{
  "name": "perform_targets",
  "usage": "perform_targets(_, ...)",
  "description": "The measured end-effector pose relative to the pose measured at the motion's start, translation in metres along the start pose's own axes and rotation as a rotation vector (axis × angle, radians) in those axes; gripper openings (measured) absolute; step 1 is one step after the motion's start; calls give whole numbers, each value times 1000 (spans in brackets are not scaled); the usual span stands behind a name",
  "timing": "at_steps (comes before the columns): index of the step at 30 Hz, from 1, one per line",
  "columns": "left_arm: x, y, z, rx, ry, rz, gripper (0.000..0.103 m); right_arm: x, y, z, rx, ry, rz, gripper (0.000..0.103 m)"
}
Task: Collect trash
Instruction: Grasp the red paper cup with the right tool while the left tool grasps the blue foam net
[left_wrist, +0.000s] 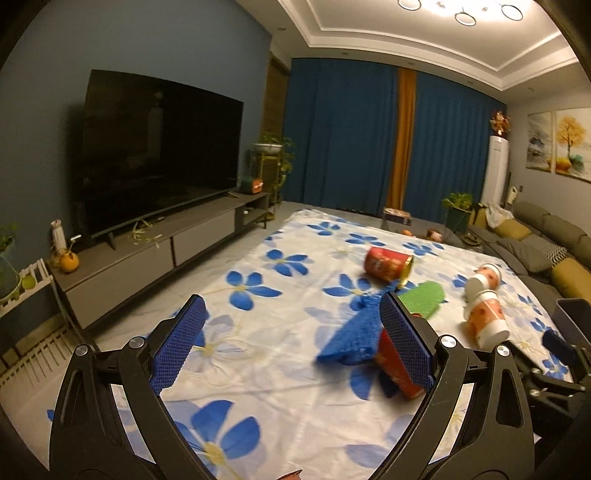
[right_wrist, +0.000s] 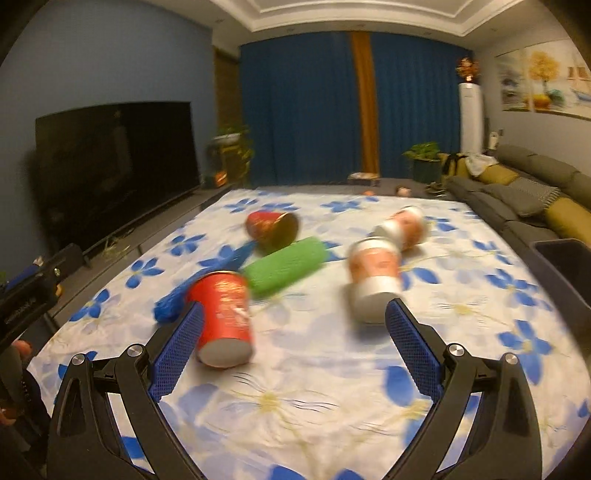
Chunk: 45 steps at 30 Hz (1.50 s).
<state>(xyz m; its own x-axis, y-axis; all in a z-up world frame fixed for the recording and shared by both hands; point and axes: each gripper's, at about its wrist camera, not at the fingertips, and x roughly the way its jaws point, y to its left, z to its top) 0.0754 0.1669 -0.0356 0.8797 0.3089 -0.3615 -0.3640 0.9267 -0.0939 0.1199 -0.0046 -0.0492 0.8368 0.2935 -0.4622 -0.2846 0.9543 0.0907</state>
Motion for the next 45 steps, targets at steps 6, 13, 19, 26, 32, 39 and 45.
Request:
perform_targets(6, 11, 14, 1, -15, 7, 12, 93, 34, 22, 4, -26, 74, 52, 94)
perform_targets(13, 22, 24, 3, -31, 16, 16, 93, 66, 41, 4, -64, 155, 74, 94)
perform_targets(19, 31, 26, 4, -26, 29, 17, 93, 86, 50, 2, -82, 209, 88, 91)
perform_targets(26, 37, 25, 2, -16, 39, 9, 93, 98, 49, -1, -80, 259, 110, 78)
perform_targets(32, 40, 17, 0, 3, 56, -12, 93, 96, 45, -2, -85, 268, 122, 58)
perform_targets(39, 48, 0, -8, 38, 99, -78, 93, 76, 23, 4, -23, 209, 86, 57)
perform_targets(45, 61, -21, -12, 70, 162, -152, 93, 43, -4, 16, 29, 118, 27, 57)
